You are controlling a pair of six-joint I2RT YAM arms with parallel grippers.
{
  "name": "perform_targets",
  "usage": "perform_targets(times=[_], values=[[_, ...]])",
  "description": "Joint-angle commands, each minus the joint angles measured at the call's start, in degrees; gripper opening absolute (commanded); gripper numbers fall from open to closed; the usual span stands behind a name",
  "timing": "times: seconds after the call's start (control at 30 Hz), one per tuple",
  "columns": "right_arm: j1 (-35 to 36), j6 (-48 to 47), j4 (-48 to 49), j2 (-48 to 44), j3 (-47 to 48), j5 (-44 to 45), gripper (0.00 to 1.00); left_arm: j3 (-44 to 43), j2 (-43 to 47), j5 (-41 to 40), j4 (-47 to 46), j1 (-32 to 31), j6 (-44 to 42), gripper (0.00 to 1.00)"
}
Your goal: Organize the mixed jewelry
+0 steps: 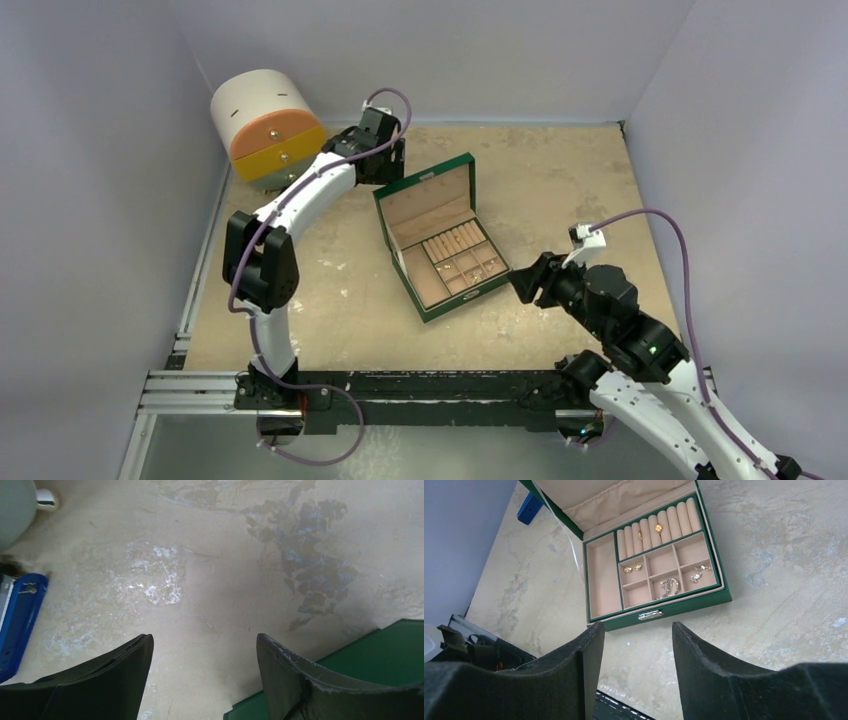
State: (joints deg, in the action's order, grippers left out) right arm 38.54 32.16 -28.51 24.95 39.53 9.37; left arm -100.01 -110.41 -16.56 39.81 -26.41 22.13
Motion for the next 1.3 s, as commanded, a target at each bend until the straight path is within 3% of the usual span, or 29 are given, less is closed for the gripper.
perform_targets(times=[0.0, 0.43, 0.7, 1.03, 1.27], values=[[-0.2, -0.2, 0.7, -0.4, -0.5, -0.7, 0.56, 2.8, 4.0, 6.1, -1.0, 0.0, 1.5, 0.75], [-0.2, 0.3, 0.2, 0.5, 0.0, -0.2, 0.56, 15.2, 13.9, 13.8, -4.6, -1.0, 2.2, 0.75], [-0.2, 0.4, -0.7, 1.8, 1.4, 0.9, 0.56, 23.9, 20.4, 14.7, -8.1, -4.9, 1.4, 0.76], [-0.2, -0.1, -2.2, 3.7, 3.8, 2.8, 0.56, 27.8, 25.1, 13.0, -9.2, -10.1, 2.3, 0.76], [-0.2, -0.4, 0.7, 8.0, 4.2, -0.1, 0.47, 29.5, 26.7, 13.2, -9.2, -13.3, 2.5, 0.76]])
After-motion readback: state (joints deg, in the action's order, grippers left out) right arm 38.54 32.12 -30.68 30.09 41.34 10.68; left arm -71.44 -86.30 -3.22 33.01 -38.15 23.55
